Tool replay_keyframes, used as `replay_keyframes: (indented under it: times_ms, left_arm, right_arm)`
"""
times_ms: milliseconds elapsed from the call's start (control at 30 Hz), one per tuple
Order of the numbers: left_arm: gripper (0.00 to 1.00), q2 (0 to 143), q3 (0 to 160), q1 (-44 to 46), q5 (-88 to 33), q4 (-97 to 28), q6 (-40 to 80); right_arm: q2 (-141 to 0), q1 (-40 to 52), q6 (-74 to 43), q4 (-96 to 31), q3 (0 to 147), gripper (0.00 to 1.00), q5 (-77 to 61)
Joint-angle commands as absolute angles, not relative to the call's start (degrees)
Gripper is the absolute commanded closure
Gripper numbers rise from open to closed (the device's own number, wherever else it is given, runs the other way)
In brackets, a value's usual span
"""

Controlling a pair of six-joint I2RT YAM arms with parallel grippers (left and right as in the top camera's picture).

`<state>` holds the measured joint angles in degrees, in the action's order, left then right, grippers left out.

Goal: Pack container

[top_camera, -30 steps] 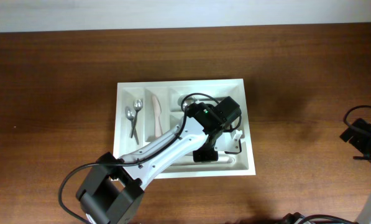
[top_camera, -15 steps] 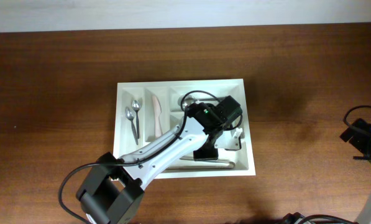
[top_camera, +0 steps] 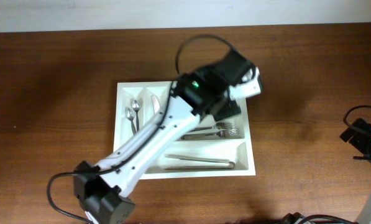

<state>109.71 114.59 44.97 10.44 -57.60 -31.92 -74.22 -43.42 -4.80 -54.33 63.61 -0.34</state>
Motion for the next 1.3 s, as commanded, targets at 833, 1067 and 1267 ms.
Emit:
replay_keyframes:
  times_ms: [833, 1067, 1267]
  left_arm:
    - [0.01, 74.7, 119.7, -5.3, 1.1, -84.6, -10.9]
    - [0.01, 62.5, 119.7, -7.4, -0.6, -87.6, -11.0]
    - [0.01, 53.1, 119.0, -7.4, 2.5, -91.3, -9.6]
  right_arm:
    - [-74.4, -43.7, -5.3, -54.2, 63.6, 0.01, -0.7]
    - [-74.4, -43.7, -5.4, -54.2, 63.6, 0.01, -0.7]
    - [-74.4, -43.7, -5.3, -54.2, 63.6, 0.01, -0.7]
